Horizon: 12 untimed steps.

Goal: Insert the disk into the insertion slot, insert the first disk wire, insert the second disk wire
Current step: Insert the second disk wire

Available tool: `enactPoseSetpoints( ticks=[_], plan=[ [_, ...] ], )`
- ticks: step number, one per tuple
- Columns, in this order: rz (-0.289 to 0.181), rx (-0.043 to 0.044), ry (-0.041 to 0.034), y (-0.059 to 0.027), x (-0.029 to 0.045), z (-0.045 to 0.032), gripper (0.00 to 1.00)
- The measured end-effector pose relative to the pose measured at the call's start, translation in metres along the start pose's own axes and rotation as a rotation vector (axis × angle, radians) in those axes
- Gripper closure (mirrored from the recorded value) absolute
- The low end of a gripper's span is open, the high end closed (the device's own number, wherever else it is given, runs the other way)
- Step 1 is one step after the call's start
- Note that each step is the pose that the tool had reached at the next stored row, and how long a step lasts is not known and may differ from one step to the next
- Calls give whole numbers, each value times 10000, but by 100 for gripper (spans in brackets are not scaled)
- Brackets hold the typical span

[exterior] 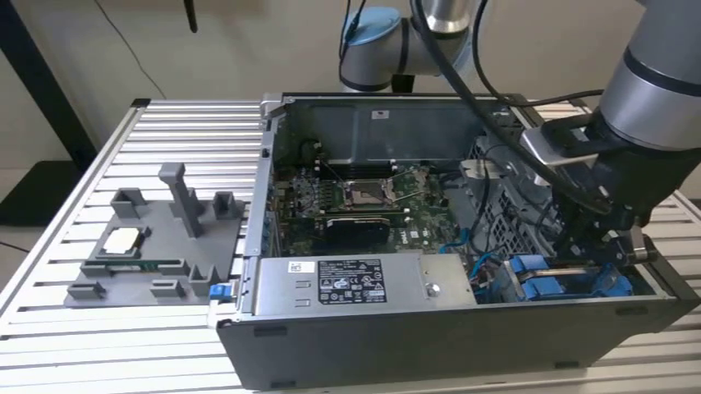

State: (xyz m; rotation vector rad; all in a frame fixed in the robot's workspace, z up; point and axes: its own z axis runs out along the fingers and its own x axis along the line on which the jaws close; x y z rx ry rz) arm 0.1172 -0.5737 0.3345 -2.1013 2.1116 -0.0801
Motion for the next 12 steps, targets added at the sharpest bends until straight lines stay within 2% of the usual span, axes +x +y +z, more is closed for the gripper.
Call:
enactPoseSetpoints(
  ticks=[10,12],
  plan=[
    [0,0,-8,1,0,12,84],
    [3,1,-29,2,-1,15,83]
  ],
)
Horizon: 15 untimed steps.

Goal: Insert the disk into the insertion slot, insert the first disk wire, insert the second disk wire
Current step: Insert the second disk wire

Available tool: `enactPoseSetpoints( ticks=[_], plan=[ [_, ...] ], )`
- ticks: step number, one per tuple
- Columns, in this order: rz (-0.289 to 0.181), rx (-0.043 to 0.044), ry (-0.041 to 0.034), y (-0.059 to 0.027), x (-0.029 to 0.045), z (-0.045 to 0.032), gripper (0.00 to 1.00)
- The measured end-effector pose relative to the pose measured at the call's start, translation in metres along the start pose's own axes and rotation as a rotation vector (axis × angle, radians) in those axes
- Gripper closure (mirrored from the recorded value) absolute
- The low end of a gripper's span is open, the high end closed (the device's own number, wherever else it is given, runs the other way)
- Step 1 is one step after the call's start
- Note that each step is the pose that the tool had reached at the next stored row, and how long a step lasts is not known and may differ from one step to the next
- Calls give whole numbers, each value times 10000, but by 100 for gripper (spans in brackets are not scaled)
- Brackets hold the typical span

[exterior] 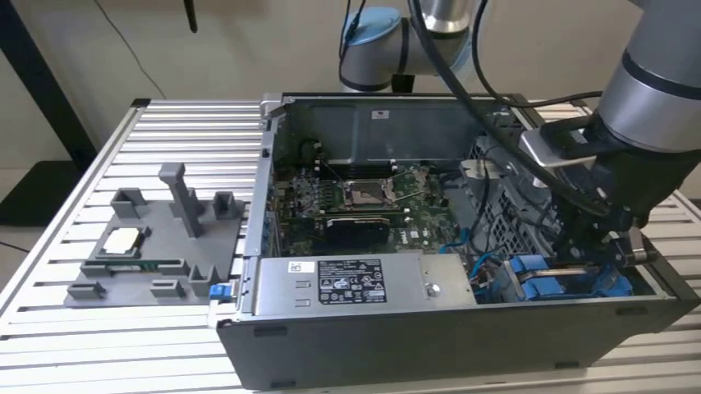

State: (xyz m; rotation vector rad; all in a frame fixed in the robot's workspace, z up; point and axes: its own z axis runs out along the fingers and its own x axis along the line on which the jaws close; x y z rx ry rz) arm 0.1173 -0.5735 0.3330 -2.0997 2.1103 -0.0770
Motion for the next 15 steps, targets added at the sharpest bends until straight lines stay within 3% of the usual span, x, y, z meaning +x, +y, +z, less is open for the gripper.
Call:
enactPoseSetpoints(
  ticks=[1,2,9,15],
  plan=[
    [0,0,0,-3,0,-16,83],
    [-2,0,11,-8,-3,-53,76],
    [-2,-4,21,-54,-27,-357,76],
    [-2,-36,22,-67,-30,-382,76]
  ],
)
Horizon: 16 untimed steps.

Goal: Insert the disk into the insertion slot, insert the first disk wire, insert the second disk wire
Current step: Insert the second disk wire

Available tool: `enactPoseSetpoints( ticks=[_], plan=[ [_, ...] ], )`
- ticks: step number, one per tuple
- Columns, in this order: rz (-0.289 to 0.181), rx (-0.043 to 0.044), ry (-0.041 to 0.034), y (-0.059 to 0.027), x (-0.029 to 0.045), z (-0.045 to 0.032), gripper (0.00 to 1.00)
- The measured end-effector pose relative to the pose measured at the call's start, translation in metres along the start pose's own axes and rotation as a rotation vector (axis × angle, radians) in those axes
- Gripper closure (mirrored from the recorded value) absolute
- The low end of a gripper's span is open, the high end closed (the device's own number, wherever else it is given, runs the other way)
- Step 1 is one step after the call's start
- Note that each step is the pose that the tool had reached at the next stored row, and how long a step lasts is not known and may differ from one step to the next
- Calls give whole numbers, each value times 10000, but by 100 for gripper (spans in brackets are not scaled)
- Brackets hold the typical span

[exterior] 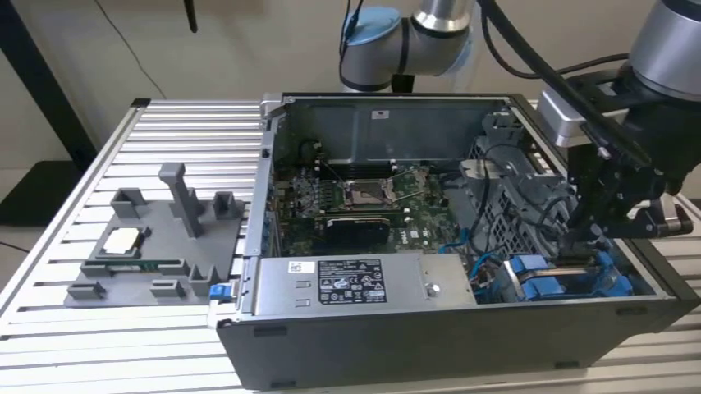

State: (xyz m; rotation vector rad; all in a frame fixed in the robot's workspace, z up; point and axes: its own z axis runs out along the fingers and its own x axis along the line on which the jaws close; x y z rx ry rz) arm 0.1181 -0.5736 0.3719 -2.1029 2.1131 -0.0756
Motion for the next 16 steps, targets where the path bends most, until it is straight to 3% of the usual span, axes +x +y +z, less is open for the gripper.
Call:
enactPoseSetpoints(
  ticks=[1,2,6,7,11,16],
  plan=[
    [4,-86,17,-14,-1,2,76],
    [14,-241,47,-29,0,5,76],
    [55,-952,127,-102,0,15,76],
    [65,-1083,129,-118,0,13,76],
    [84,-1351,134,-166,-5,-37,76],
    [90,-1442,134,-187,-15,-162,76]
  ],
)
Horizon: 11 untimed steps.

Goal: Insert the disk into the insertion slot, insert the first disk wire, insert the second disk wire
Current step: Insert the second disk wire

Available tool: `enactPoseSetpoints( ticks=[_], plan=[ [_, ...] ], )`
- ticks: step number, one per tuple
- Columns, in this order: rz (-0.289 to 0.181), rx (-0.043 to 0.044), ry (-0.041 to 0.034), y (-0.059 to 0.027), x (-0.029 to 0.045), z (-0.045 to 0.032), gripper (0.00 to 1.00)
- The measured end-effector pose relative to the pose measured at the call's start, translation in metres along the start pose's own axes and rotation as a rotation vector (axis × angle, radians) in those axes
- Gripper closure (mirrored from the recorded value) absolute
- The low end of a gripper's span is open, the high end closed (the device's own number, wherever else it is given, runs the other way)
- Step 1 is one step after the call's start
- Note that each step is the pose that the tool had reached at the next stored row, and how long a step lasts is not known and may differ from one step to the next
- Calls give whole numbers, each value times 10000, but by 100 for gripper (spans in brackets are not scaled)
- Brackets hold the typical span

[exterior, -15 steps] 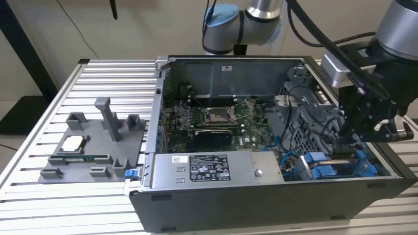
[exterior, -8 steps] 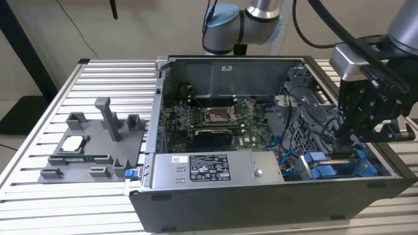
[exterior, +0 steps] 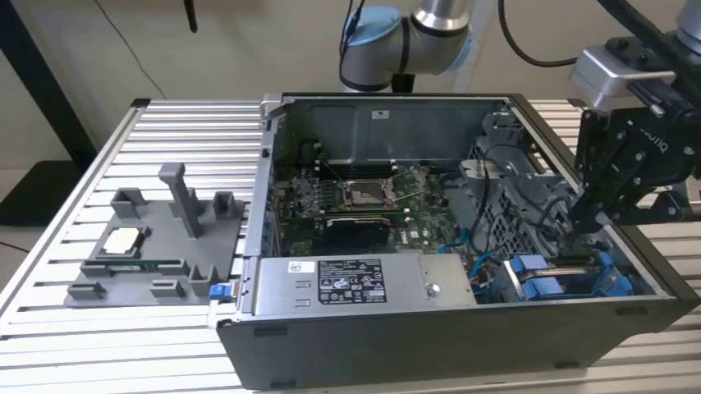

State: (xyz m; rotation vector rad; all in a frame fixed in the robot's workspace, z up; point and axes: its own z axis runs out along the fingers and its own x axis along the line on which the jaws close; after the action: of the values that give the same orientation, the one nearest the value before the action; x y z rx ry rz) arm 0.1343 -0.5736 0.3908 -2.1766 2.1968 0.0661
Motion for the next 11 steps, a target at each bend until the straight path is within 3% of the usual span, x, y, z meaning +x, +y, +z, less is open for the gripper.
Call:
enactPoseSetpoints(
  ticks=[2,4,11],
  plan=[
    [2,-5,-4,0,0,-7,78],
    [1,-6,-5,0,0,-8,89],
    [0,-6,-1,0,-1,-11,89]
  ],
)
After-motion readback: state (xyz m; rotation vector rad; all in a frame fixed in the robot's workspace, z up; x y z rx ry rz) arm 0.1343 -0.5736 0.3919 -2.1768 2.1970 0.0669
